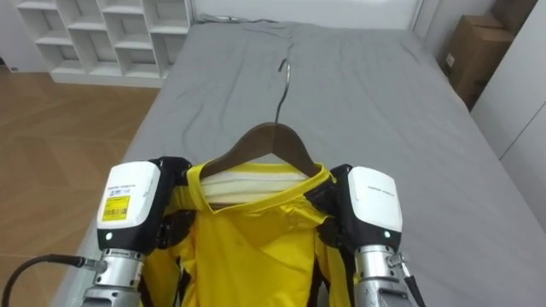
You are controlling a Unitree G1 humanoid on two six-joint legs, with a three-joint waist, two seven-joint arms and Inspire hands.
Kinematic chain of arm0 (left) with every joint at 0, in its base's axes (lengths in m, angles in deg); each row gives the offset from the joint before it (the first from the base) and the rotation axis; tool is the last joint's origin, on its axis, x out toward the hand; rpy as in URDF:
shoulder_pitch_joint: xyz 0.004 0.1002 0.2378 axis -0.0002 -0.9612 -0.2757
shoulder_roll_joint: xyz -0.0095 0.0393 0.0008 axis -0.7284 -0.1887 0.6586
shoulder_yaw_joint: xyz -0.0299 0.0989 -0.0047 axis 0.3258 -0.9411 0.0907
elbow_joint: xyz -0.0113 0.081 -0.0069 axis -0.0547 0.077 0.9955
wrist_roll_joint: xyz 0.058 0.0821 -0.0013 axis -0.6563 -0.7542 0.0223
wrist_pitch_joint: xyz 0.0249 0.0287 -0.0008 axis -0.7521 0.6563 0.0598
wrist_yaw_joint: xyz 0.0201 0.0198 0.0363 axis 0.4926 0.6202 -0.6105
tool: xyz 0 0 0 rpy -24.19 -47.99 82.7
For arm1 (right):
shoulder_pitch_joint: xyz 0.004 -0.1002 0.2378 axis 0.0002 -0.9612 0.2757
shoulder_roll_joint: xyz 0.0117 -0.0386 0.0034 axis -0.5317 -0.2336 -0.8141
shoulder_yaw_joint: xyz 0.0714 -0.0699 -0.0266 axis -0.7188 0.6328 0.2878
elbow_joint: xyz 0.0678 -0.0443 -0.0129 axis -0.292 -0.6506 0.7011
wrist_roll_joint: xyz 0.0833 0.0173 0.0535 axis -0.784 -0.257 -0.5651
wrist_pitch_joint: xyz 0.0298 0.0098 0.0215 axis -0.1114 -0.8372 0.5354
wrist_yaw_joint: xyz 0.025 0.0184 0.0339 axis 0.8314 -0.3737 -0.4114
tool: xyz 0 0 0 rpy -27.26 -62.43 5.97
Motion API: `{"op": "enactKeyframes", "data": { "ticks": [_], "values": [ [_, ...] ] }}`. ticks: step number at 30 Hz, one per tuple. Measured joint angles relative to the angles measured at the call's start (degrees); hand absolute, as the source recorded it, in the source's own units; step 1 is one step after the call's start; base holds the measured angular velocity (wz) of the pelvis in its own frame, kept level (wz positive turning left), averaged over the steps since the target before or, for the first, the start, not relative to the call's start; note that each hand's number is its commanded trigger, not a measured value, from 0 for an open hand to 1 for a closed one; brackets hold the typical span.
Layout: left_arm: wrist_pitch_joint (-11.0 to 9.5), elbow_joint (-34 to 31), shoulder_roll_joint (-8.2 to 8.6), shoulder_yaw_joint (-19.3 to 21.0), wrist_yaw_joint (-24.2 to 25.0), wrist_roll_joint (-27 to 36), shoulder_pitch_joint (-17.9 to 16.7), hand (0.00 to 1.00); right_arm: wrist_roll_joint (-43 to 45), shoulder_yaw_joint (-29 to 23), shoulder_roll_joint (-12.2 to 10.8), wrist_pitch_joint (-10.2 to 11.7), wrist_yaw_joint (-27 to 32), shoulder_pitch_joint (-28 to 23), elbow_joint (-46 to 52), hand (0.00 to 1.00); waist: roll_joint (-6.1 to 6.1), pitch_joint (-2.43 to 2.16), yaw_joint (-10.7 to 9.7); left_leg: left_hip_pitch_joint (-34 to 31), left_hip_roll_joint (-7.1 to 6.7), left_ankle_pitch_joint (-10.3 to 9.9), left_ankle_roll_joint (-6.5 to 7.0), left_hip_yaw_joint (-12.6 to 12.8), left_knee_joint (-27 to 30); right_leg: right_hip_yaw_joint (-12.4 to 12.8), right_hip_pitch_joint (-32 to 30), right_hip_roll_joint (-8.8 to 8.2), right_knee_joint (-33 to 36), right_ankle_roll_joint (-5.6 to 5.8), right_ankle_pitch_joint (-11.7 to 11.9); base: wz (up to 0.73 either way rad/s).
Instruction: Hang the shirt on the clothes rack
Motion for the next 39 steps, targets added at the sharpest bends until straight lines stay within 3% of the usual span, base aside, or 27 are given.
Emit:
{"op": "enactKeyframes", "data": {
  "ticks": [3, 4, 5, 10, 15, 18, 39],
  "values": [
    [0.0, 0.0, -0.05, -0.01, 0.0, 0.0, 0.0, 1.0, -0.04, 0.0, 0.0, 0.0, -0.04, 0.0, 0.0, 1.0, 0.0, 0.0, -0.02, 0.01, -0.04, 0.0, 0.0, 0.0, 0.0, -0.05, 0.05, -0.29, 0.02, 0.0, 0.0, 0.0],
    [0.0, 0.0, -0.14, -0.03, 0.0, 0.02, 0.0, 0.7, -0.04, 0.0, 0.0, 0.06, -0.08, 0.0, 0.0, 1.0, 0.0, 0.0, -0.05, 0.01, -0.08, 0.0, 0.0, 0.0, 0.0, -0.08, 0.05, -0.38, 0.03, 0.03, -0.02, 0.0],
    [0.0, 0.0, -0.18, -0.01, 0.0, 0.02, 0.0, 0.0, -0.04, 0.01, 0.0, 0.12, -0.16, 0.0, 0.0, 1.0, 0.0, 0.0, -0.09, 0.0, -0.11, 0.0, 0.0, 0.0, 0.0, -0.08, 0.05, -0.42, 0.04, 0.05, -0.03, 0.03],
    [0.0, 0.0, 0.0, 0.01, 0.0, 0.14, 0.0, 0.0, 0.05, -0.01, 0.01, 0.13, -0.22, 0.0, 0.0, 1.0, 0.03, -0.02, -0.22, -0.04, -0.17, 0.0, 0.0, 0.09, 0.0, -0.29, 0.1, -0.56, 0.14, 0.06, -0.04, 0.05],
    [-0.5, -0.01, 2.39, -0.32, 0.01, 0.15, 0.0, 0.0, 2.03, 0.16, -0.3, 0.05, -1.12, 0.0, 0.0, 1.0, 0.05, -0.15, -0.07, 0.06, -0.17, 0.01, 0.01, 0.18, 0.0, -0.35, 0.1, -0.58, 0.26, 0.07, -0.04, 0.0],
    [-0.96, -0.01, 2.93, -0.37, 0.01, 0.15, 0.0, 0.0, 3.63, 0.16, -0.3, 0.0, -1.51, 0.0, 0.0, 1.0, 0.02, -0.18, -0.05, 0.1, -0.16, 0.02, 0.02, 0.22, 0.05, -0.25, 0.07, -0.57, 0.27, 0.07, -0.04, -0.02],
    [-1.83, 0.03, 3.26, -0.11, 1.58, 1.51, -0.41, 0.0, -2.17, -2.8, -1.38, 0.26, -4.73, -3.56, -2.04, 1.0, -0.82, -0.45, -0.02, 2.19, -0.17, 0.01, 0.02, 1.75, -0.03, 0.97, 1.73, -0.45, 0.23, 0.37, -0.4, -0.02]
  ]
}}
